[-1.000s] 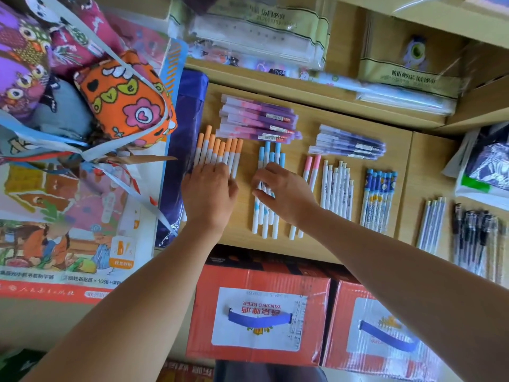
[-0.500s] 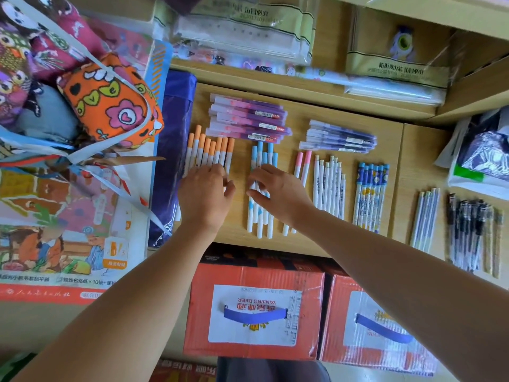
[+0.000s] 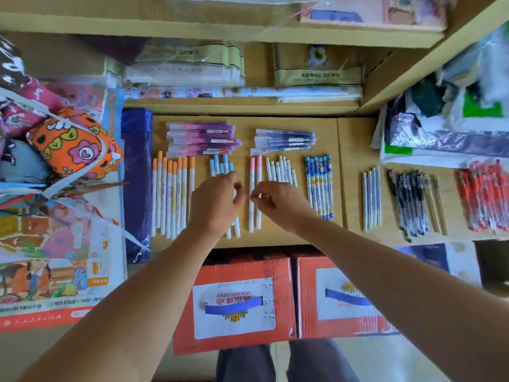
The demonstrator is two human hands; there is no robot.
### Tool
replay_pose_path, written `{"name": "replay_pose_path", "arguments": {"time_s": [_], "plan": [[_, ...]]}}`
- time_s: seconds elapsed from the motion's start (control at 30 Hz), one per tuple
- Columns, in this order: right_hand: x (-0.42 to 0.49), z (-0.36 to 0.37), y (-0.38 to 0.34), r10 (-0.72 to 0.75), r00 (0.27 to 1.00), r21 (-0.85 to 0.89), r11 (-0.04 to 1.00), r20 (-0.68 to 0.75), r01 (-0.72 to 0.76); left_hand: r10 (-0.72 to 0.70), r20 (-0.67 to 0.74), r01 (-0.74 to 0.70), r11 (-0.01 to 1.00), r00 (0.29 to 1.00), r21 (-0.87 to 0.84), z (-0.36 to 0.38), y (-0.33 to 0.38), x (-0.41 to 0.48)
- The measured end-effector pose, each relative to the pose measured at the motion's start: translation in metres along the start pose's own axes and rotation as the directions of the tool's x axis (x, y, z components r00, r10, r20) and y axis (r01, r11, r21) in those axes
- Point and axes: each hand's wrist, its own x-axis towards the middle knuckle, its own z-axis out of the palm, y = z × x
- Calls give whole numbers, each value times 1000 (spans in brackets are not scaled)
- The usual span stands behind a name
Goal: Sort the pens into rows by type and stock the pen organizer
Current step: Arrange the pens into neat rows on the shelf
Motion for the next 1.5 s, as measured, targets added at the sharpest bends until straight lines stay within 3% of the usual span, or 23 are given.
{"name": "replay_pose_path", "arguments": {"time_s": [0.17,0.33,0.43,0.6,0.8,0.9,1.0,1.17,1.33,1.5], "plan": [[-41,-33,34,78,992,68,995,-99,-72,110,202,-100,993,973,-58,12,69,-2],[-102,-79,100,229,946,147,969,-229,-199,175,201,-155,981,964,-113,46,152,-5],[-146,-107,154,342,912,141,938,-227,-317,185,203,-161,978,961,-131,71,208,-7],[-213,-161,247,411,875,152,911,-255,-383,259,219,-244,965,941,-97,129,306,-13],[-264,-230,350,500,826,89,864,-258,-495,341,344,-370,929,875,20,194,421,-4],[-277,-257,388,527,817,39,845,-234,-534,285,411,-336,940,866,57,215,462,2],[-283,-271,410,573,783,66,815,-241,-576,266,439,-333,939,858,82,226,479,6],[-288,-281,447,713,649,109,691,-264,-715,277,461,-375,917,843,136,241,508,17],[-284,-281,465,728,643,34,668,-238,-743,325,494,-445,883,806,145,258,525,35],[-282,-283,469,725,635,21,663,-266,-748,300,484,-421,893,822,162,268,526,41]]}}
